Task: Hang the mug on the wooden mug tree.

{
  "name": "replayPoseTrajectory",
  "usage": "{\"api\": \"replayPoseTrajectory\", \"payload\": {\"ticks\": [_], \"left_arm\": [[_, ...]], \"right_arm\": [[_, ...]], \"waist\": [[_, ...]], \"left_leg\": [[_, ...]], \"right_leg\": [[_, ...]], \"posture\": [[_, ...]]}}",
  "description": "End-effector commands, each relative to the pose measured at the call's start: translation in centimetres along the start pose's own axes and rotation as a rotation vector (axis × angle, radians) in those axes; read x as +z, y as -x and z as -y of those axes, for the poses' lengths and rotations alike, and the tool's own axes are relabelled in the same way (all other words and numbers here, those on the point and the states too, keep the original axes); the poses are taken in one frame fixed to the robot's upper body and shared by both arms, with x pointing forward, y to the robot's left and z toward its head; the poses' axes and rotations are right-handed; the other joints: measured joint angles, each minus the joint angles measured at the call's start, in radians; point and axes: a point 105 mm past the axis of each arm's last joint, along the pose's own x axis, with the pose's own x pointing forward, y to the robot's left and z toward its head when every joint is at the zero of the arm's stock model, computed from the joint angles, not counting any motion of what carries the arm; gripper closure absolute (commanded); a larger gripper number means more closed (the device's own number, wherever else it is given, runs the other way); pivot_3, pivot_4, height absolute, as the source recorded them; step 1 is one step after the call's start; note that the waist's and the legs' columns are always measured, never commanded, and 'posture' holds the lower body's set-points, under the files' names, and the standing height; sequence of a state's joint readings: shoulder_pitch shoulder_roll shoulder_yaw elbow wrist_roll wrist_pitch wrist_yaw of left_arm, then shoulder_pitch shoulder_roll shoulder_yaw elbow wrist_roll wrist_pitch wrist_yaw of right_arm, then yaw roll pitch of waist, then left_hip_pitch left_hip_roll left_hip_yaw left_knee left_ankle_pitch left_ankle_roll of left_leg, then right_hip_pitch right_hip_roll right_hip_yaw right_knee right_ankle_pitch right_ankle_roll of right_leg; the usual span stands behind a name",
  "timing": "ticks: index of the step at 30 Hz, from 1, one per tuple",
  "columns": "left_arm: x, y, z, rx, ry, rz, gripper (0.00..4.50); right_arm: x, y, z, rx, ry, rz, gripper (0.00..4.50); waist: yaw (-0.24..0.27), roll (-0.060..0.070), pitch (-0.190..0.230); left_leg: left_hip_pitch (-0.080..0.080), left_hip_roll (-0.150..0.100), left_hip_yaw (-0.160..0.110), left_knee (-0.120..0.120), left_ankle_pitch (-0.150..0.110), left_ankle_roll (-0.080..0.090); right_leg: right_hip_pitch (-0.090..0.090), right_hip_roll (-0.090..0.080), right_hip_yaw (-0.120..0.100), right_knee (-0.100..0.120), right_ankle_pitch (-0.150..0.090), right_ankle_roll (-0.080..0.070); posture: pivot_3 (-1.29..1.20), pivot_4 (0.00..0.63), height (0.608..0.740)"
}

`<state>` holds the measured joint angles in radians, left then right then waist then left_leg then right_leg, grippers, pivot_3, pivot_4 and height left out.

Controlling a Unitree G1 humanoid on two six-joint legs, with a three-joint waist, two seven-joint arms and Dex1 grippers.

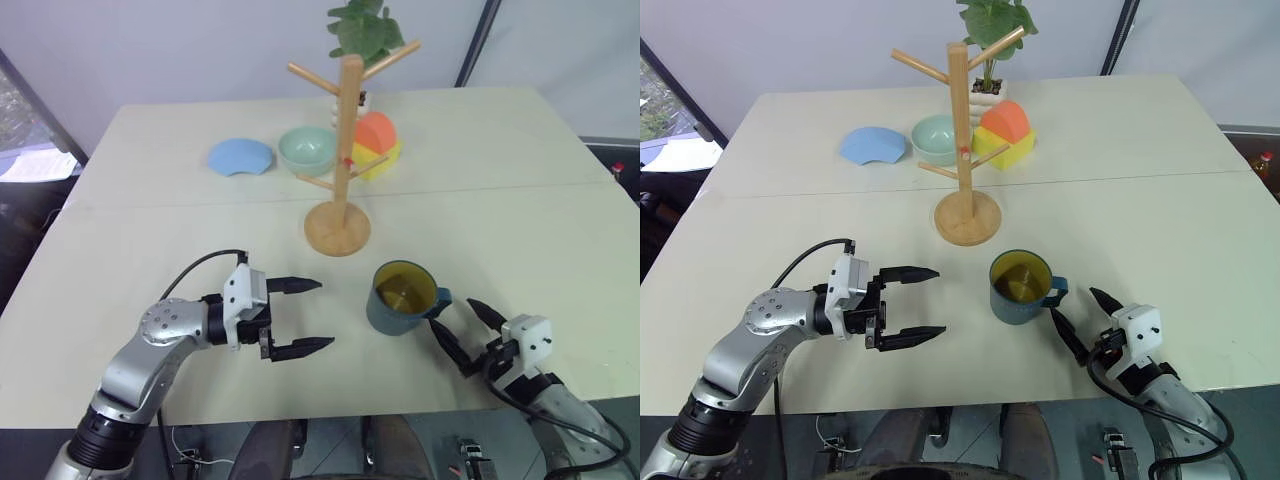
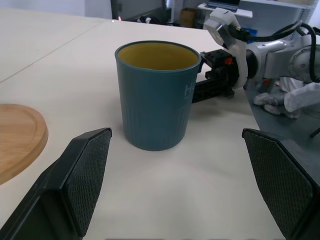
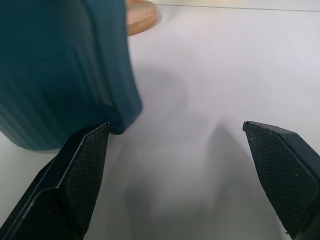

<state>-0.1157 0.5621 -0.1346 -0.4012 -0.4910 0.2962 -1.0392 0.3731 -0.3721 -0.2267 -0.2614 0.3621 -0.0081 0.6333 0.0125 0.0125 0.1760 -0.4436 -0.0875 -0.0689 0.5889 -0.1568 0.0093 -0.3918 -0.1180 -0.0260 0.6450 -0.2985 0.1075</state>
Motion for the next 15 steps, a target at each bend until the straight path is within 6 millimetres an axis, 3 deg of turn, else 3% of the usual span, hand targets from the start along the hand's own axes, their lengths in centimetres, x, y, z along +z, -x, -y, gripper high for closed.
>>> {"api": "replayPoseTrajectory", "payload": {"ticks": [1, 15], "left_arm": [[0.8, 0.0, 0.2, -0.007, -0.032, 0.022, 0.00], [0.9, 0.0, 0.4, 0.007, -0.037, 0.021, 0.00]], "right_arm": [[0.8, -0.2, -0.4, 0.014, 0.021, 0.038, 0.08], [1.9, -1.7, -0.2, 0.013, 0.031, 0.063, 0.08]], "waist": [[0.000, 0.000, 0.000], [-0.001, 0.000, 0.000]], "left_leg": [[0.000, 0.000, 0.000, 0.001, 0.000, 0.000], [0.000, 0.000, 0.000, 0.000, 0.000, 0.000]], "right_leg": [[0.000, 0.000, 0.000, 0.000, 0.000, 0.000], [-0.003, -0.001, 0.001, 0.002, 0.000, -0.001]], "posture": [[0.00, 0.150, 0.740], [0.00, 0.150, 0.740]]}}
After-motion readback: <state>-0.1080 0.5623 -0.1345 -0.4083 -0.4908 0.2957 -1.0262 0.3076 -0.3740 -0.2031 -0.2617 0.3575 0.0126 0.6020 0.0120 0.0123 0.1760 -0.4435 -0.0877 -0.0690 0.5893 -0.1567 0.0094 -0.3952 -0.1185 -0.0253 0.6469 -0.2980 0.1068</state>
